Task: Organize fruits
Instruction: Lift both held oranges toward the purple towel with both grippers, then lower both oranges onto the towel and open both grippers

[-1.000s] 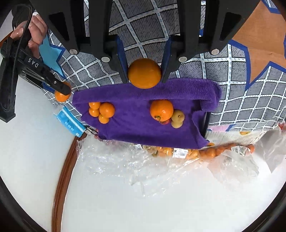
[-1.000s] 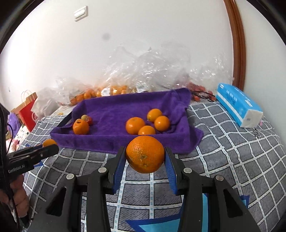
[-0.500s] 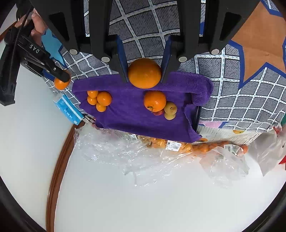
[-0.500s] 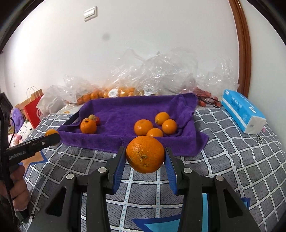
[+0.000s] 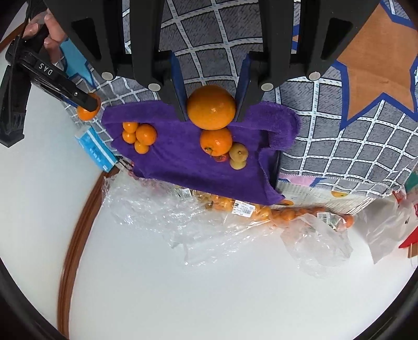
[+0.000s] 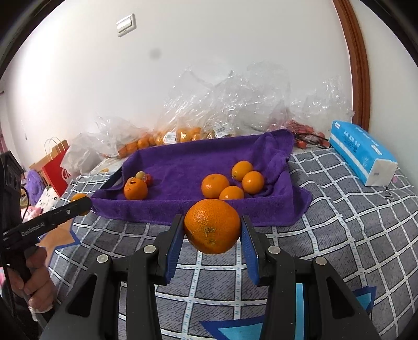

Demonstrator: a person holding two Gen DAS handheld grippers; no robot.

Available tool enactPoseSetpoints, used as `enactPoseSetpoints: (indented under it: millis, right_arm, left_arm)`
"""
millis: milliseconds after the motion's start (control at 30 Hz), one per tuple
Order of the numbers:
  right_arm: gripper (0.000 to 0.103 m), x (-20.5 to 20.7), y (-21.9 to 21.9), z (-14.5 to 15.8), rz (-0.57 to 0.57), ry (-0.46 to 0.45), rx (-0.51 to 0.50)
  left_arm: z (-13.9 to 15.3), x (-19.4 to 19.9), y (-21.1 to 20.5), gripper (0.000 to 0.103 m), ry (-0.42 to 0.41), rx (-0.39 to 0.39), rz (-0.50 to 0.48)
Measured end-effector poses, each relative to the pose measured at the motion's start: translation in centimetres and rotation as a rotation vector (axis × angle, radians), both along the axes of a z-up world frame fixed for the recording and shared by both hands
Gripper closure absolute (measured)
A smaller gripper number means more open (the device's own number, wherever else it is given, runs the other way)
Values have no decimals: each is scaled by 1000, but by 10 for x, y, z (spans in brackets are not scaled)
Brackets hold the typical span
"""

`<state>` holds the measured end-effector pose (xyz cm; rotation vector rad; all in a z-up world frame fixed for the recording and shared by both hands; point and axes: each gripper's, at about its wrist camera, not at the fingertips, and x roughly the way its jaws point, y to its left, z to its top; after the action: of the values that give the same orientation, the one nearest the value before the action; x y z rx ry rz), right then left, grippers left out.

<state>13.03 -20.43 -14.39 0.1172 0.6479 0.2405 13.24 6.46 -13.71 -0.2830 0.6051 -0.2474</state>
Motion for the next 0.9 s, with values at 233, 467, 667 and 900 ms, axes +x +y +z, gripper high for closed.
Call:
enactPoseSetpoints:
  millis: [233, 467, 667, 900]
  right_arm:
    - [61, 10, 6, 38, -7, -34, -31]
    - [61, 43, 8, 70, -20, -71, -23]
    - [61, 79, 5, 80, -37, -74, -7]
    - [61, 121, 13, 64, -18, -37, 7]
  left_arm:
    - [28, -1, 9, 69, 5, -7, 48]
    - [72, 22, 9, 69, -16, 76, 88]
    - [72, 65, 9, 69, 0, 50, 116]
    - [48, 114, 6, 69, 42, 10, 119]
